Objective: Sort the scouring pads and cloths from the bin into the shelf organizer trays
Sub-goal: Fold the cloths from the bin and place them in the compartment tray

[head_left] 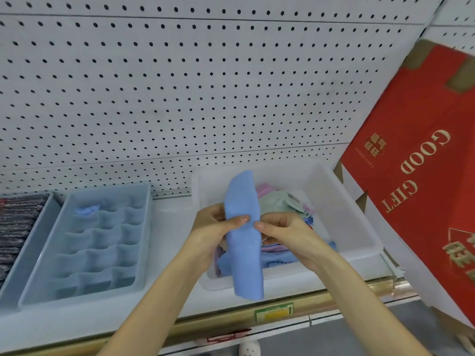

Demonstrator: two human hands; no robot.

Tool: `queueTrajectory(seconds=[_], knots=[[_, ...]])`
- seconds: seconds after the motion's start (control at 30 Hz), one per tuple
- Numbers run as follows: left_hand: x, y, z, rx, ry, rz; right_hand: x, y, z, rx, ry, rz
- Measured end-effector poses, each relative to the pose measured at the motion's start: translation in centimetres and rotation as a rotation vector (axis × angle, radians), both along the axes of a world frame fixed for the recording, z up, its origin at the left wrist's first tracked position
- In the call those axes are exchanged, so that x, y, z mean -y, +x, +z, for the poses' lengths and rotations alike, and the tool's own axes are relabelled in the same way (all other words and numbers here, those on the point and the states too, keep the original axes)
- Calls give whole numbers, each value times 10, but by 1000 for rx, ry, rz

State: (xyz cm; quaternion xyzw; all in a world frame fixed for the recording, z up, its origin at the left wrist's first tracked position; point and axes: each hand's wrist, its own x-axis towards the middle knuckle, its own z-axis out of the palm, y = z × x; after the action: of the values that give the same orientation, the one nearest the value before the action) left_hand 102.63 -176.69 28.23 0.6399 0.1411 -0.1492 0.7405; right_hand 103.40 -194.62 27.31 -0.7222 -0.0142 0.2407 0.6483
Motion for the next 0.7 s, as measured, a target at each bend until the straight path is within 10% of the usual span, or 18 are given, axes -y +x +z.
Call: queueTrajectory(seconds=[0.7], knots=[[-8, -11, -17, 216, 269, 128, -33, -15, -5, 267, 25, -409]])
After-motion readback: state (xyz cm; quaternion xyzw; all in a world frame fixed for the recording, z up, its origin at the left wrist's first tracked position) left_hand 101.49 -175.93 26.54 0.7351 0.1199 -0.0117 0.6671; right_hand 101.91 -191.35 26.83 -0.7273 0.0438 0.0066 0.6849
